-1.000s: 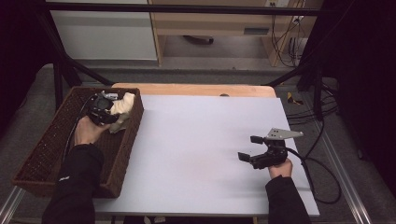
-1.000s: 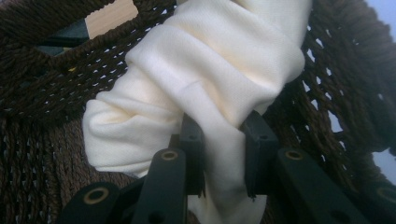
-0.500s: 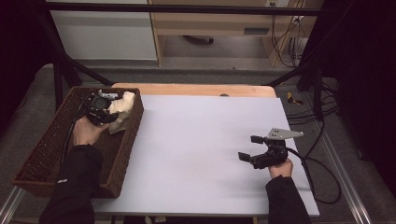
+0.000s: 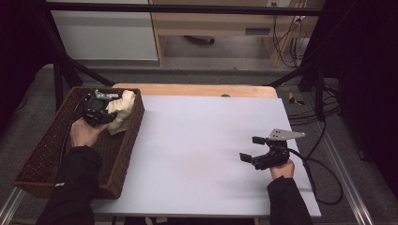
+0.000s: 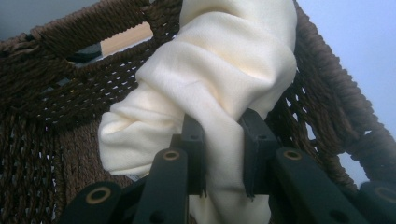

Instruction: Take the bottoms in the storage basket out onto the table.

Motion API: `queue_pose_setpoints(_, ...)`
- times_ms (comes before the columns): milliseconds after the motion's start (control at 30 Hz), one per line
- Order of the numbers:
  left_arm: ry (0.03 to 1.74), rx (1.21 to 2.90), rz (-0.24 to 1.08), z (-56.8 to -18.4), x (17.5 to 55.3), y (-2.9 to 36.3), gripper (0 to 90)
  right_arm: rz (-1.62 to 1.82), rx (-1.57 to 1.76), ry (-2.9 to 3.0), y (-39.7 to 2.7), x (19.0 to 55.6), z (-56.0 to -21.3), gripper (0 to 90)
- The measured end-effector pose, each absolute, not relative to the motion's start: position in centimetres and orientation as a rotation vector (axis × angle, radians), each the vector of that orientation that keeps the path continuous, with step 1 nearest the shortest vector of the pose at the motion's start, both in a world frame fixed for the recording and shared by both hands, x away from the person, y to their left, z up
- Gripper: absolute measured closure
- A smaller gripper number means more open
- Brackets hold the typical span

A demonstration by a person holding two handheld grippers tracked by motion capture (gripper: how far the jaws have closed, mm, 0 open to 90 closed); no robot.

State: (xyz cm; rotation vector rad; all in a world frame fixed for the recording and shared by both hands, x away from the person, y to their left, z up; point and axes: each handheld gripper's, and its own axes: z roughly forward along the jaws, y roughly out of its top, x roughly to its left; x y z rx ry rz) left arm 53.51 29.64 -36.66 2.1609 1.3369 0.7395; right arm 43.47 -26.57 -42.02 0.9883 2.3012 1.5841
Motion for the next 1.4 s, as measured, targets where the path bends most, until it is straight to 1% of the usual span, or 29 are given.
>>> queue_pose_setpoints(467,1.297,2.149,0.767,-36.2,53.0,29.5,73.9,1.587,0.994,2.298,-26.7,43.5,-42.1,4.0)
queue_pose_setpoints(700,1.305,2.128,0.734,-36.0,52.8,29.7,74.0,1.587,0.993,2.298,-26.7,43.5,-42.1,4.0)
queue_pose_setpoints(1067,1.317,2.102,0.733,-35.1,52.4,29.8,74.2,1.582,0.993,2.304,-26.6,43.5,-42.1,4.0)
queue_pose_setpoints(1400,1.309,2.075,0.69,-34.0,51.9,30.4,74.6,1.594,0.998,2.295,-26.7,43.5,-42.0,4.0)
